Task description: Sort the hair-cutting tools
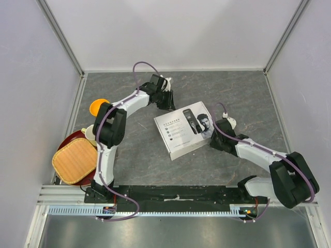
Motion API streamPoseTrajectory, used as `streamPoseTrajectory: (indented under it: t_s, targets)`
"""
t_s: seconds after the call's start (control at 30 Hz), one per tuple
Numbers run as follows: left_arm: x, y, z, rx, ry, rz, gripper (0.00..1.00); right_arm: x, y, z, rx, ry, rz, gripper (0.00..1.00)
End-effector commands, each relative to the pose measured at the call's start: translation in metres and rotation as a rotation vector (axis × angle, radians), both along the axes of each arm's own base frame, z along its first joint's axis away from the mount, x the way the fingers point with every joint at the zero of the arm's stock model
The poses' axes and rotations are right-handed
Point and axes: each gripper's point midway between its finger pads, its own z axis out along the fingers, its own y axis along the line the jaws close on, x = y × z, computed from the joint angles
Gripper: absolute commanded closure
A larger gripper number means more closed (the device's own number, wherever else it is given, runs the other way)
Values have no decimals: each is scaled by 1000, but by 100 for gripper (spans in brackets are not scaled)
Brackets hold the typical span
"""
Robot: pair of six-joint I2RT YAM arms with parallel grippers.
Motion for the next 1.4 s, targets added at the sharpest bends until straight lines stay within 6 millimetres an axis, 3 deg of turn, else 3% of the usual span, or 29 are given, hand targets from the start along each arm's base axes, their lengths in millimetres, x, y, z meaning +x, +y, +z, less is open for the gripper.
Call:
streamPoseTrajectory:
  t_s: [0.0,0.1,0.13,0.2,0.27,0.43,0.57,0.7,0.77,0.9,1.03,1.13,1.23,1.37]
  targets:
    - [-73,-7,21,-84,100,-151,67,45,27,40,62,-164,105,62]
    - [-94,5,20,-88,129,-130,67,51,45,43,105,-170,189,62]
    - [-105,10,11,-78,159,-119,67,53,50,41,118,-165,210,62]
    - [-113,12,17,-102,168,-105,67,58,68,47,174,-194,286,62]
    - [-126,17,15,-92,174,-96,67,65,71,47,167,-192,284,62]
    - [-133,49,2,26,179,69,68,80,28,51,20,-149,102,57]
    - [-143,51,13,-15,151,87,68,88,-22,60,-89,-172,-45,57]
    - [-148,55,19,-24,141,111,69,93,-47,57,-96,-158,-108,59]
    - [-151,59,16,-13,151,124,69,101,-46,57,-75,-164,-86,59]
    - [-158,63,9,-2,171,136,69,113,-37,39,-1,-119,-58,66]
    - [-162,63,5,-2,189,126,69,125,-13,27,141,-106,32,71]
    - [-164,62,5,-8,192,117,69,122,10,14,234,-47,114,78]
    - [-165,58,8,-34,185,87,68,124,30,19,337,-78,188,85]
    - [-163,59,16,-41,154,99,67,128,22,23,296,-83,160,87]
